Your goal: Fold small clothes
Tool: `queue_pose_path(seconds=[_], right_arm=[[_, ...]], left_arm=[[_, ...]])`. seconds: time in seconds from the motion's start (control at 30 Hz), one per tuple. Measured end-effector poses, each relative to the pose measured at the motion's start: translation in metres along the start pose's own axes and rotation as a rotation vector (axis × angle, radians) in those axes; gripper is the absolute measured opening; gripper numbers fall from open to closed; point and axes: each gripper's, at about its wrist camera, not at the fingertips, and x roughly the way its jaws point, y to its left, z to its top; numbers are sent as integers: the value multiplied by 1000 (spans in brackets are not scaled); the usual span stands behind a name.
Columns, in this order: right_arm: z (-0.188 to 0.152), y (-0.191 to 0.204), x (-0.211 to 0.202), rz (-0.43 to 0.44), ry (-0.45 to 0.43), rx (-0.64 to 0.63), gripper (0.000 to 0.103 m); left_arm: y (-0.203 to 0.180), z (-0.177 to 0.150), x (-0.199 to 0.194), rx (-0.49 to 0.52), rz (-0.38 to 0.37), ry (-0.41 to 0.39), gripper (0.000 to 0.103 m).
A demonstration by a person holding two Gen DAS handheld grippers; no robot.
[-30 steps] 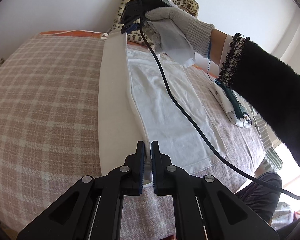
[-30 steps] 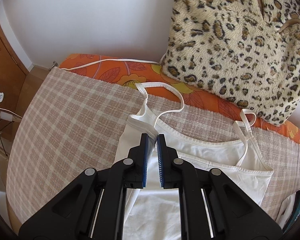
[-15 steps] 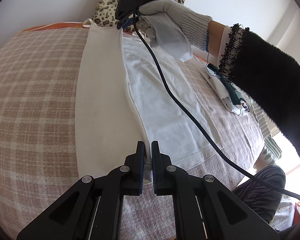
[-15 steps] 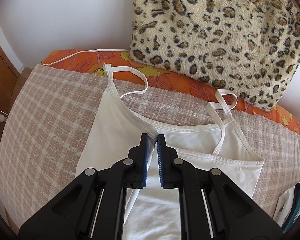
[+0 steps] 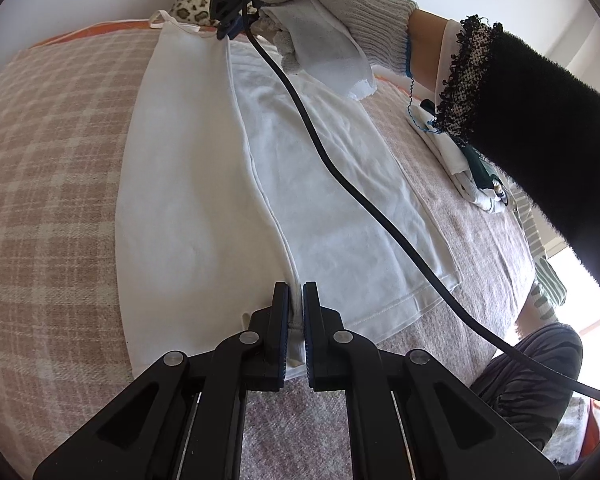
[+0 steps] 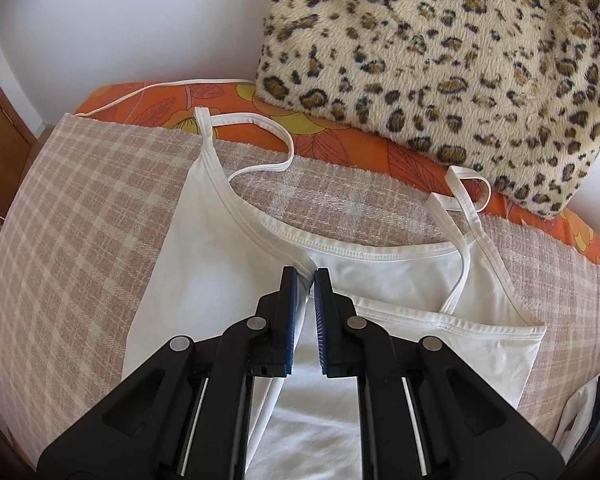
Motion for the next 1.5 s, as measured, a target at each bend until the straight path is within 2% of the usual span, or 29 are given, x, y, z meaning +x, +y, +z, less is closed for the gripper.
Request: queue_pose_path(seconds=[0.2,0.27,0.37,0.47,0.6,0.97,1.3,1.5], right_arm=[[-1,-1,6,-25,10,-12,10],[-2,-2,6,-41,3,-3,24],[-5,-13,-6,-9,-31,35,31],[-10,-24,-22,21,-61,70,37],[-22,-38,-51,60,-102,102,39],[-59,-74,-132,83,-183,119,47],[-97,-113,-168,63,-205,157,50],[-117,-137,-182,54,-224,169,62]], left_arm=[[-3,2,4,-2,8,28,12],[-9,2,5,16,15,31,16],[-18,2,4,52,43,22,25],[-25,2,0,76,54,3,26],[-31,4,-5,93,64,-23,26],[-58,11,-12,143,57,-89,26],[-99,10,-5,235,10,-125,26],[-122,7,8,284,-28,-107,26]])
